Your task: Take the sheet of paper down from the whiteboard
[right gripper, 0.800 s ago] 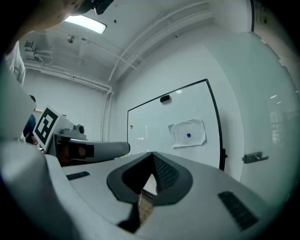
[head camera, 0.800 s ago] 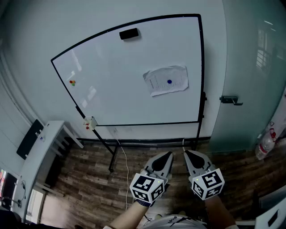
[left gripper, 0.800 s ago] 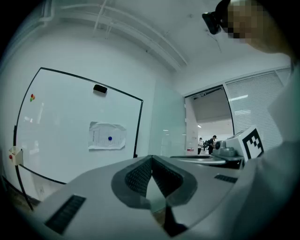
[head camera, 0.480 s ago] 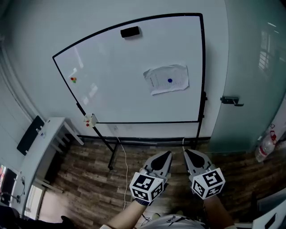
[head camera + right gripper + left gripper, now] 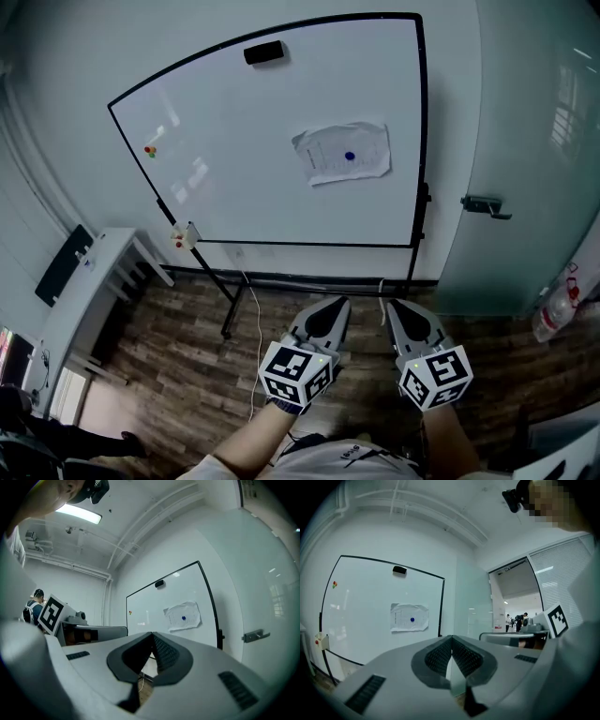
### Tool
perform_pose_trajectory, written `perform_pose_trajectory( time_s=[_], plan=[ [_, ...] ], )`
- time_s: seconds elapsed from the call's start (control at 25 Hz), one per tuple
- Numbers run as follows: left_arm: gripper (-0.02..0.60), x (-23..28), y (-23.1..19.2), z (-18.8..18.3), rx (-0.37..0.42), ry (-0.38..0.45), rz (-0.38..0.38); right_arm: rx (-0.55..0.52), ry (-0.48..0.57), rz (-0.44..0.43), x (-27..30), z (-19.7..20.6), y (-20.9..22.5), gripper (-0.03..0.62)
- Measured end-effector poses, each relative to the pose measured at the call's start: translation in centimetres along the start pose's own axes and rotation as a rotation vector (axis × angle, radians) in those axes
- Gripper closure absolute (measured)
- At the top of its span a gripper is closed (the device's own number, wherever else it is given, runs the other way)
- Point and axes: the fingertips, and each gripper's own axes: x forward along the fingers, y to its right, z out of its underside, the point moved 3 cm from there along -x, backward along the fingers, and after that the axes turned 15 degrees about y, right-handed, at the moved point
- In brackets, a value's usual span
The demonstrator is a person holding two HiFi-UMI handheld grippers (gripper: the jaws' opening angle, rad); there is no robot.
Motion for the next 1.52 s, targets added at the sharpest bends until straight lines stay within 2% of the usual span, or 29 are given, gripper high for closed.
perform_pose_trajectory(
  time_s=[0.28,0.56,0.88,1.16,1.32,1.52],
  plan=[
    [0.568,1.9,-0.9,0.7,0.006,0.001,-0.023,0.003,-0.012,0.016,0.5,0.4,2.2,0.582],
    [0.568,5.5,-3.8,2.1,-0.010,0.014,-0.018,-0.023,-0.029,0.035,3.8,1.4,4.6,0.582],
    [0.568,12.1,-11.7,3.5,-0.016,0.014,-0.006,-0.060,-0.037,0.075,12.2,3.2,7.7,0.582],
    [0.568,18.6,-19.5,4.2,0.041,0.012,0.046,-0.084,-0.032,0.154,21.0,5.2,10.3,0.582],
    [0.568,21.8,-22.4,4.4,0.089,0.036,0.085,-0.113,-0.046,0.210,24.1,6.1,11.7,0.582],
    [0.568,25.5,-24.4,5.5,0.103,0.048,0.098,-0.137,-0.049,0.261,26.6,6.2,14.4,0.582]
  ],
)
